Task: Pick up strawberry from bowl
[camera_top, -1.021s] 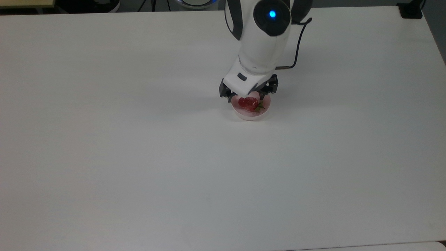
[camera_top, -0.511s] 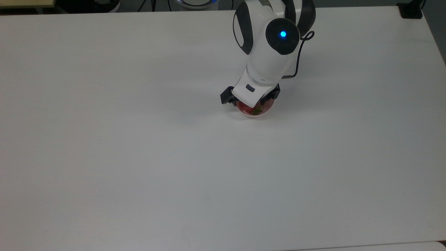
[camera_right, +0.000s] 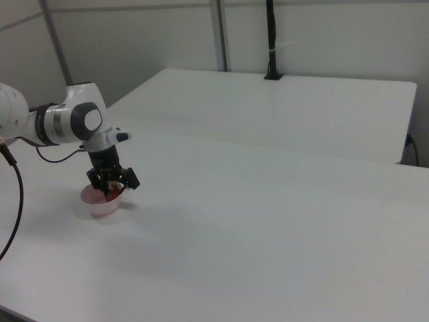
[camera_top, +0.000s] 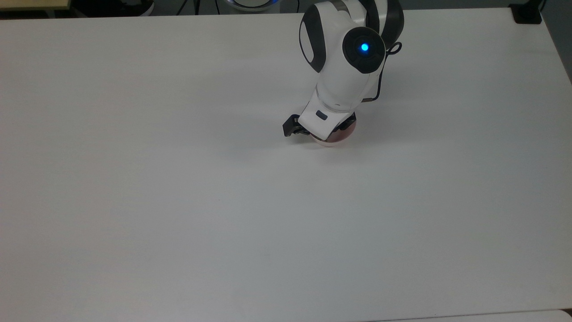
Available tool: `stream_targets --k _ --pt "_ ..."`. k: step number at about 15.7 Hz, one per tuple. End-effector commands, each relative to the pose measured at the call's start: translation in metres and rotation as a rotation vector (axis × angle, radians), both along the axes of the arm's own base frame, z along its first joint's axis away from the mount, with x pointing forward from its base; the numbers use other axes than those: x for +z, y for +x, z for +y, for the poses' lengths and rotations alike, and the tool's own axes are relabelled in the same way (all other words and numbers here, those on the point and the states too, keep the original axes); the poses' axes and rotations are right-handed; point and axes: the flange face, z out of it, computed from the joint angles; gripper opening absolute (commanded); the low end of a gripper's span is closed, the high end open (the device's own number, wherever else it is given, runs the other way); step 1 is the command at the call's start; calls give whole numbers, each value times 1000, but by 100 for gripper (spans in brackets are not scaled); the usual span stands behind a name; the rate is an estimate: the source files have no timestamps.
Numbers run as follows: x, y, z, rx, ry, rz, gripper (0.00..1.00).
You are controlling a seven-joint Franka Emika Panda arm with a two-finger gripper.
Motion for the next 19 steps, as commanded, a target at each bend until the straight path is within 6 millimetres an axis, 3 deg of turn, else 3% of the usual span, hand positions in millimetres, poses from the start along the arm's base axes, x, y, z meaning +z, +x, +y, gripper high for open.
stream_targets --k 1,3,7,11,13,19 --pt "10 -5 0 15 0 -14 70" --pt "17 -4 -3 18 0 -14 67" --pt "29 -3 -7 11 9 -29 46" --pt "46 -5 -14 -4 13 -20 37" --pt "53 -4 -18 -14 21 -29 37" --pt "51 -4 -19 -8 20 -23 39"
